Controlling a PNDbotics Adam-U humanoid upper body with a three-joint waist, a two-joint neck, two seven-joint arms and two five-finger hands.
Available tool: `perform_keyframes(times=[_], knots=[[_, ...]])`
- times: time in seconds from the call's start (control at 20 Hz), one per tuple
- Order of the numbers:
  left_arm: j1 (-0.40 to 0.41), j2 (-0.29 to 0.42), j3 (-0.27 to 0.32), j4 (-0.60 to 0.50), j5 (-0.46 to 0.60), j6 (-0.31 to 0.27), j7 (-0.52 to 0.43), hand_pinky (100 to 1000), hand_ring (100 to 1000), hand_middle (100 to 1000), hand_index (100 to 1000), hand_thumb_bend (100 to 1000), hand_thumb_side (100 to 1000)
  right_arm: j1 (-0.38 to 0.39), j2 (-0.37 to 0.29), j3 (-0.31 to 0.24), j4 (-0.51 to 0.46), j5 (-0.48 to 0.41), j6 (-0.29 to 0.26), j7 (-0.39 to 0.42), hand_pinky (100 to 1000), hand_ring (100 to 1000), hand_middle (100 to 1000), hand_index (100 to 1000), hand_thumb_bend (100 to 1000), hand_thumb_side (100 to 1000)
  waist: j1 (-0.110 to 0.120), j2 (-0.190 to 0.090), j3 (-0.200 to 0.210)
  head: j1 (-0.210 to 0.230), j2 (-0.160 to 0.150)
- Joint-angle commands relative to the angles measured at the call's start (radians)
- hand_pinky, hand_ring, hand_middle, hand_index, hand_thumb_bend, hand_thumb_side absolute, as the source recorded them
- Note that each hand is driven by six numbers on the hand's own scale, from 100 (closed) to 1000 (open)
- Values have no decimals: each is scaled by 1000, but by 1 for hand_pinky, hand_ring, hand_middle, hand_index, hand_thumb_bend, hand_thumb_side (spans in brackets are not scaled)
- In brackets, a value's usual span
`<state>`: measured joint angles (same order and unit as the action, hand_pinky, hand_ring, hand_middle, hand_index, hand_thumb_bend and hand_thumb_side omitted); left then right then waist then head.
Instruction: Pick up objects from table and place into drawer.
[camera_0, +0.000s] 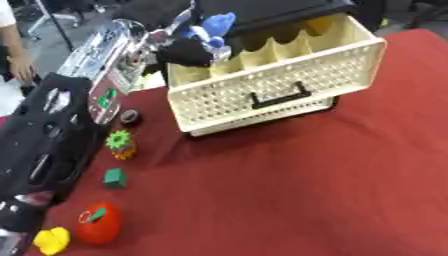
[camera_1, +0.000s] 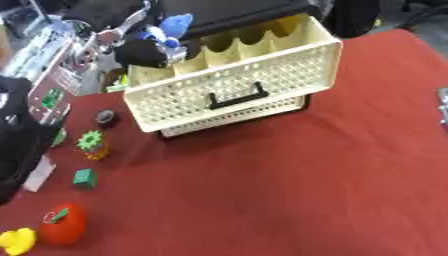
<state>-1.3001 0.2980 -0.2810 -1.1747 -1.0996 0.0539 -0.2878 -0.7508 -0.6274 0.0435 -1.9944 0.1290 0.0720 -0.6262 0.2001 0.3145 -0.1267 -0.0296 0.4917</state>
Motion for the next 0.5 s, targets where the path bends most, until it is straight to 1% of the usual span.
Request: perform_keyframes(times=[0.05, 0.5], knots=[[-16, 33, 21, -15, -12, 11, 13, 745, 892, 904, 1000, 516, 903, -11, -13, -7, -6, -6, 0, 2, 515, 600, 587, 727, 100, 479, -10, -25, 2, -4, 4], [-18, 33, 23, -33, 14, 18, 20, 736, 886, 899, 1000, 504, 915, -10, -12, -6, -6, -8, 1, 4, 515, 600, 587, 726, 100, 476, -9, -31, 3, -7, 4]])
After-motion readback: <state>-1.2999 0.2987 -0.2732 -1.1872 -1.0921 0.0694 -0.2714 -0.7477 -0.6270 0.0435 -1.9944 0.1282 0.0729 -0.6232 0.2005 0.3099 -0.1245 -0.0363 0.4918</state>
